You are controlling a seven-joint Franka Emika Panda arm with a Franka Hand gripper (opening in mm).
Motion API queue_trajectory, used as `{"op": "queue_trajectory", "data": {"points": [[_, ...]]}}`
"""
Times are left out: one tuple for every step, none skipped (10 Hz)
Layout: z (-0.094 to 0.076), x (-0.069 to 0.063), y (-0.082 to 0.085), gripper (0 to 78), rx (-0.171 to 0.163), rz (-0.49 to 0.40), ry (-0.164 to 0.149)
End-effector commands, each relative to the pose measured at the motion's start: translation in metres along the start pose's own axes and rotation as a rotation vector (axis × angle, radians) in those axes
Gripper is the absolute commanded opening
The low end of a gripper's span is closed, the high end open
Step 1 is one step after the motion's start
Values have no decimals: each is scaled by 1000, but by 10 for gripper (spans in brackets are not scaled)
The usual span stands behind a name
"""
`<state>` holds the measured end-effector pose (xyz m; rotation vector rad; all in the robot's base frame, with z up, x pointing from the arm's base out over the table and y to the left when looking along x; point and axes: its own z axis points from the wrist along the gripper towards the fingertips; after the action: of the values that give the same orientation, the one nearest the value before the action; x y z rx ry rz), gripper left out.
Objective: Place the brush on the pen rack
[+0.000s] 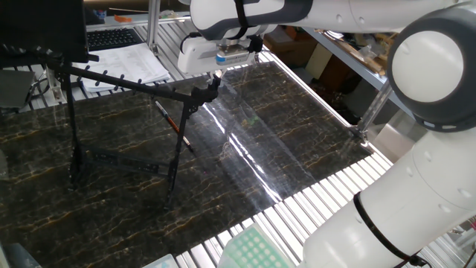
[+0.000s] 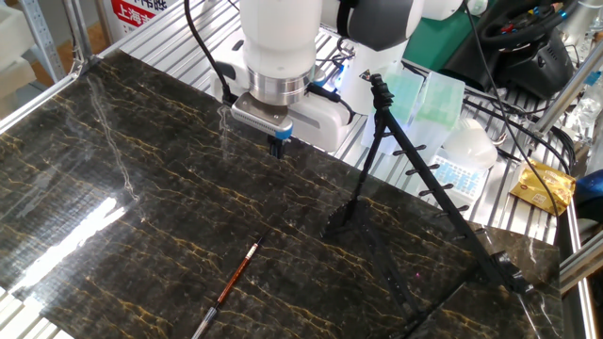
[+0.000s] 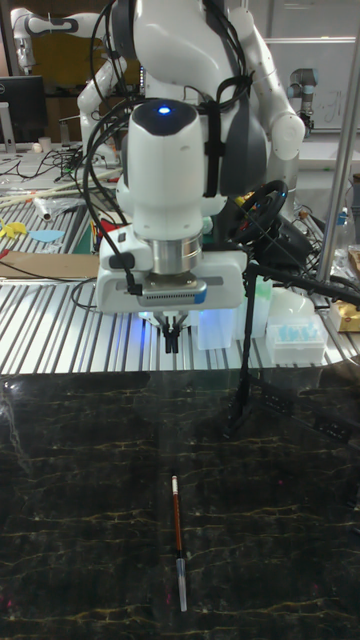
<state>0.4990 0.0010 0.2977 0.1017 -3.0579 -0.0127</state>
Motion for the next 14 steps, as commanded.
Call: {"op": "queue_trajectory", "data": {"points": [[0, -1, -2, 0, 0, -2, -2], [1, -2, -5, 0, -1, -10, 0], [2, -2, -8, 0, -1, -13, 3], [3, -2, -10, 0, -2, -16, 4], [5, -3, -14, 0, -3, -24, 10], [7, -3, -16, 0, -5, -25, 13], [8, -4, -16, 0, -5, -22, 14], [8, -4, -16, 0, -5, -22, 14], [10, -4, -15, 0, -7, -20, 14], [14, -5, -14, 0, -9, -18, 13], [16, -5, -14, 0, -9, -18, 12], [17, -5, -14, 0, -9, -17, 12], [17, -5, -14, 0, -9, -17, 12], [19, -5, -13, 0, -9, -14, 12]]}}
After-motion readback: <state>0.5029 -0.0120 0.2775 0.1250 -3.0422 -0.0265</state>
